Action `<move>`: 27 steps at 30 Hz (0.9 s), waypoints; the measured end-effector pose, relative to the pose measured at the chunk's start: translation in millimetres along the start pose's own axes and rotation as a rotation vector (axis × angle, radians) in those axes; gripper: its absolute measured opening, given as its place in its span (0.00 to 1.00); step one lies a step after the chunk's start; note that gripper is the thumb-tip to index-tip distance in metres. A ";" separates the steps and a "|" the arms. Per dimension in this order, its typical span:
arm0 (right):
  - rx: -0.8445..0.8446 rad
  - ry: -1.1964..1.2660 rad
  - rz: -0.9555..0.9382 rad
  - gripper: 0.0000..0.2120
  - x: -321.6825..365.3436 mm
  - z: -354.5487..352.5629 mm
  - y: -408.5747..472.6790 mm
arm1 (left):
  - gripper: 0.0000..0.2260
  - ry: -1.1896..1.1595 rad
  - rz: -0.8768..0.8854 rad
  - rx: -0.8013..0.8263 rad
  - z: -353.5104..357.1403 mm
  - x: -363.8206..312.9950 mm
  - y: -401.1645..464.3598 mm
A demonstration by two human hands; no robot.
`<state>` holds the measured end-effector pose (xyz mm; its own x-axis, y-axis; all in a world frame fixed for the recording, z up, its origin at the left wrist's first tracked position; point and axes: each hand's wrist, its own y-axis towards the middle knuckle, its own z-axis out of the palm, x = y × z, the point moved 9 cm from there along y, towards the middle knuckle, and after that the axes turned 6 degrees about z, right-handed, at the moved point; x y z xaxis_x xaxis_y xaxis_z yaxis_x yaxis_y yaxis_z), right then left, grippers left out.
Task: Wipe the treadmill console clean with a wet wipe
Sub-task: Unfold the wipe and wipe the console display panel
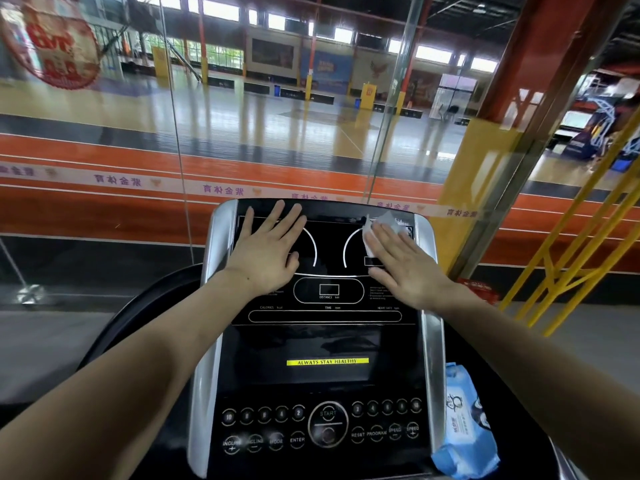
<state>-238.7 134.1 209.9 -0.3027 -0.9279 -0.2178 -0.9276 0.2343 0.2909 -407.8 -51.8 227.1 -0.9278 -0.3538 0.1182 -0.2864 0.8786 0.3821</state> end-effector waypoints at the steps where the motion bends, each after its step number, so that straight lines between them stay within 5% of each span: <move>1: -0.004 0.002 0.000 0.34 -1.1 -2.4 4.6 | 0.32 0.000 0.002 0.006 -0.5 1.1 -0.2; 10: 0.070 -0.143 -0.418 0.33 41.5 38.3 -66.1 | 0.32 -0.006 0.004 0.010 0.3 -0.5 0.1; 16: 0.008 -0.034 -0.103 0.33 4.9 -5.3 14.3 | 0.32 -0.006 0.017 -0.001 1.6 1.4 -1.0; 23: 0.141 -0.146 -0.506 0.34 69.9 45.3 -70.5 | 0.31 0.007 0.014 -0.002 1.3 0.5 -1.2; 27: 0.035 -0.078 -0.284 0.34 40.9 -0.4 4.2 | 0.31 0.015 0.006 -0.003 1.8 0.3 0.0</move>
<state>-254.9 97.1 202.7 -0.0445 -0.9331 -0.3569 -0.9842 -0.0203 0.1758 -408.5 -51.3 225.4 -0.9256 -0.3538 0.1344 -0.2805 0.8798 0.3838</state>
